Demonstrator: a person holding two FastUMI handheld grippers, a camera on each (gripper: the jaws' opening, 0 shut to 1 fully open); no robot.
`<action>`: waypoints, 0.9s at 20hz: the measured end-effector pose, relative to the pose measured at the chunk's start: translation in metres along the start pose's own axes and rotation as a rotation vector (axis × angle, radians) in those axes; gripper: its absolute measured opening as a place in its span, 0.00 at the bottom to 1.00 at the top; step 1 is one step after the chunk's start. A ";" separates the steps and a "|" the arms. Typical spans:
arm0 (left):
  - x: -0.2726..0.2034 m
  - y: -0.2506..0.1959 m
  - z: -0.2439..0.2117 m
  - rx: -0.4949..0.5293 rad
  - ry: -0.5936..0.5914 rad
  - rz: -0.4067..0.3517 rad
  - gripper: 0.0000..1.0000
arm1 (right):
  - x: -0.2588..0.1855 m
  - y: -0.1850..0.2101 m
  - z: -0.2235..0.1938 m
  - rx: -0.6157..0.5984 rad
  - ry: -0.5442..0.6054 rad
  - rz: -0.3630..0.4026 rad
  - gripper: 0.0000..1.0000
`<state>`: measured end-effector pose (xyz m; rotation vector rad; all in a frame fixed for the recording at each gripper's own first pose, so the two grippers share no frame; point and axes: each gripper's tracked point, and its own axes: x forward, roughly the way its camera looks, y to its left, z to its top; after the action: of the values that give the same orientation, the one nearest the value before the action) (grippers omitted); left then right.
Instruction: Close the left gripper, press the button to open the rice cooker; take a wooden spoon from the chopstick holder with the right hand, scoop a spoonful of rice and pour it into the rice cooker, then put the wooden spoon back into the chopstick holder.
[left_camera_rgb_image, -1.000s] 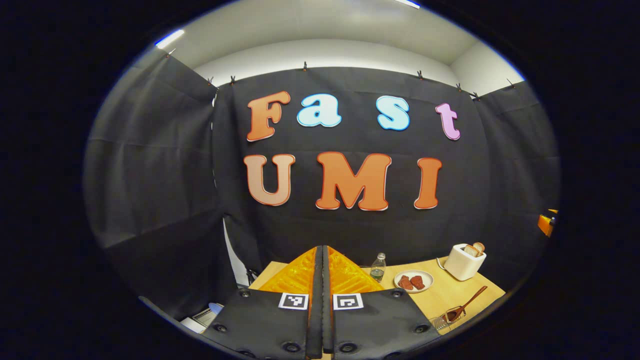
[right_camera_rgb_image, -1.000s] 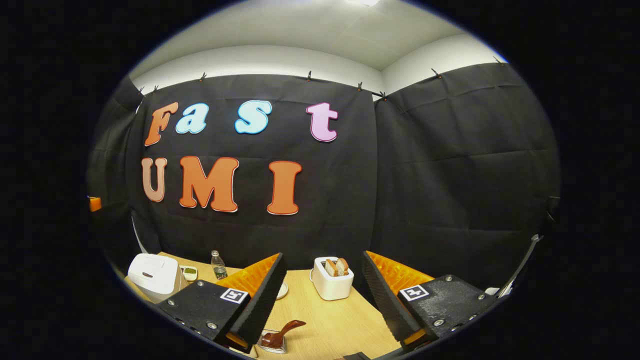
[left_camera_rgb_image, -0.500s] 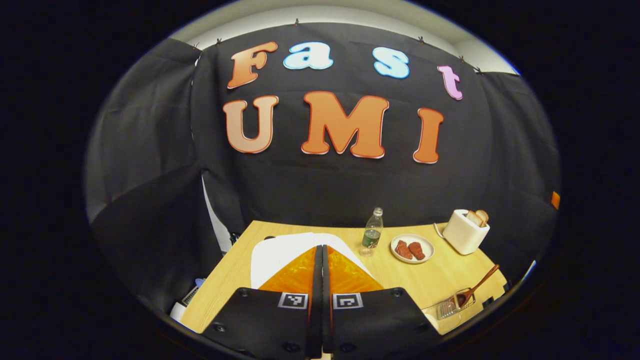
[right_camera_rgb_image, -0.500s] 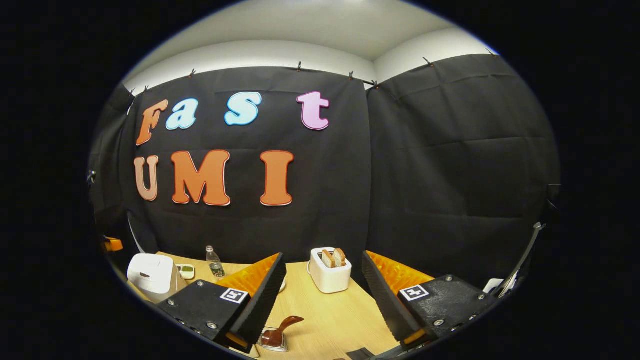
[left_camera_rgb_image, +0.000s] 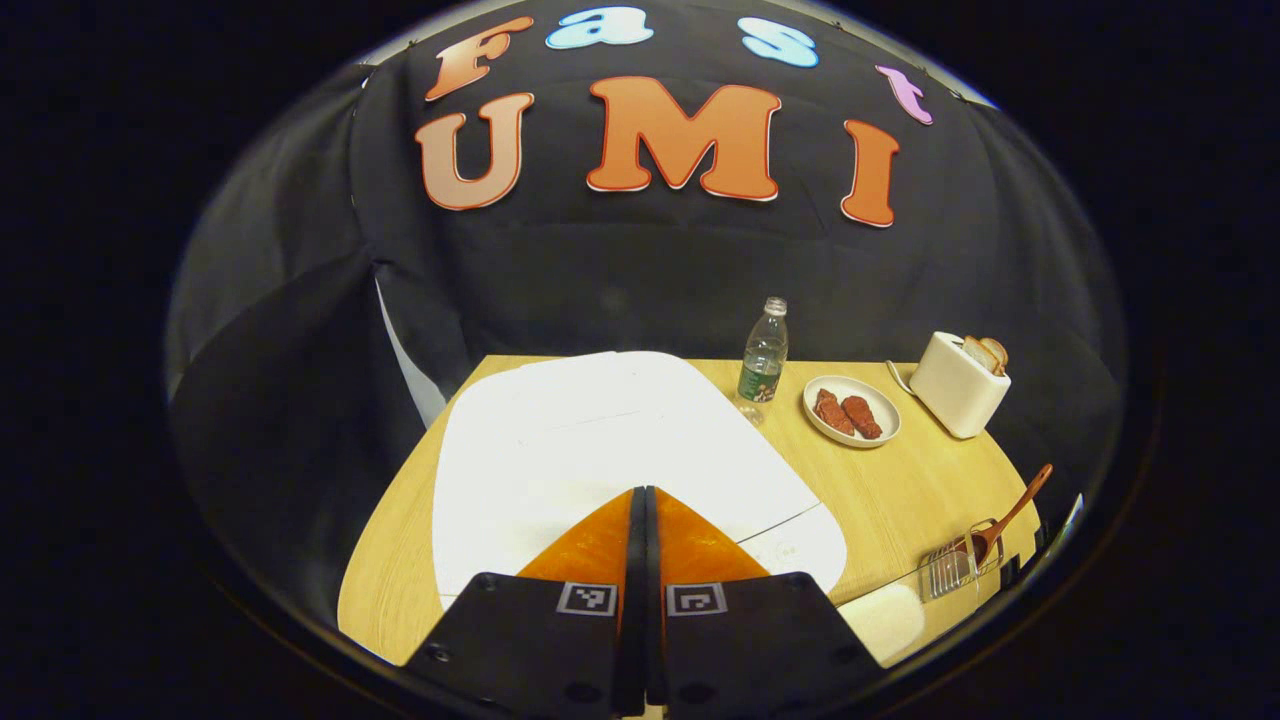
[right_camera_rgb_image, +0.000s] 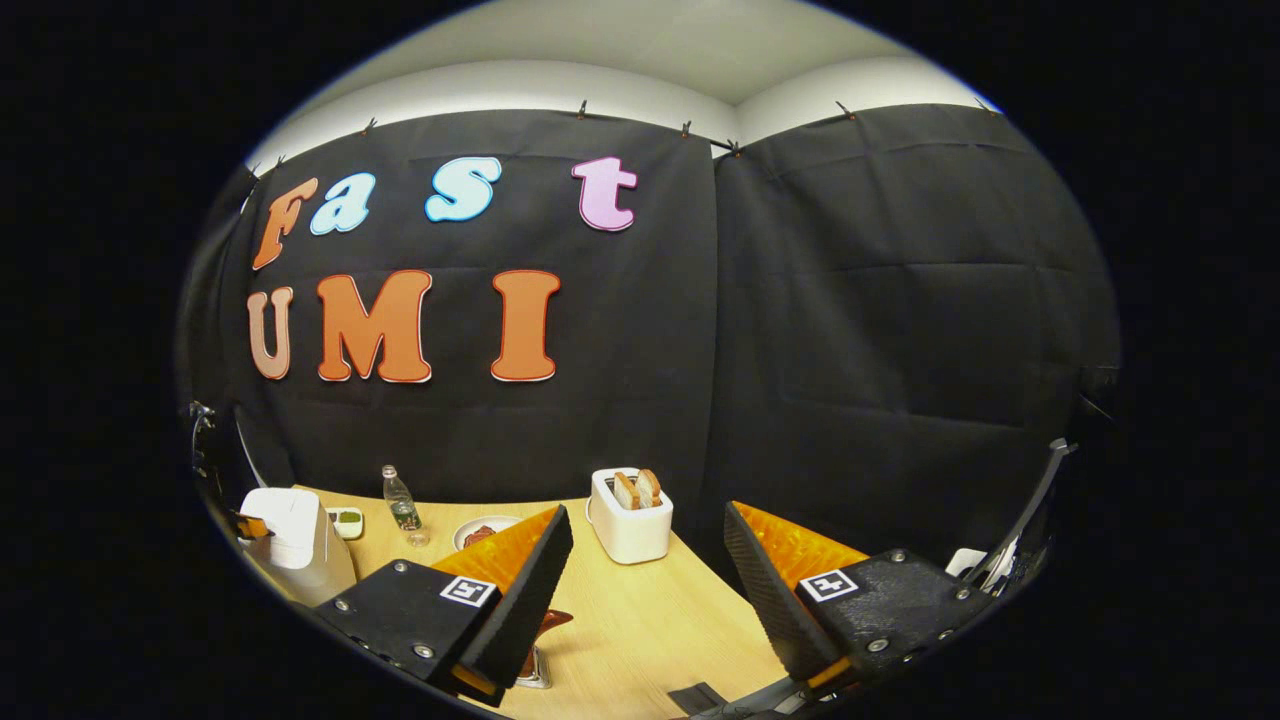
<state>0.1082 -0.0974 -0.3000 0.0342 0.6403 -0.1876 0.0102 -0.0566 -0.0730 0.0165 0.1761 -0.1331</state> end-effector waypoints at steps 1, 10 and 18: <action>0.000 -0.001 0.005 -0.001 -0.026 -0.003 0.05 | 0.000 0.000 -0.002 -0.004 0.004 -0.002 0.94; -0.009 0.002 0.006 0.011 -0.008 0.015 0.05 | 0.002 0.022 -0.028 0.044 0.035 0.054 0.95; -0.101 0.018 0.126 -0.052 -0.295 0.037 0.04 | 0.008 0.045 -0.063 0.232 0.119 0.107 0.94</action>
<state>0.1061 -0.0749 -0.1393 -0.0312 0.3498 -0.1372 0.0128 -0.0108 -0.1364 0.2650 0.2776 -0.0448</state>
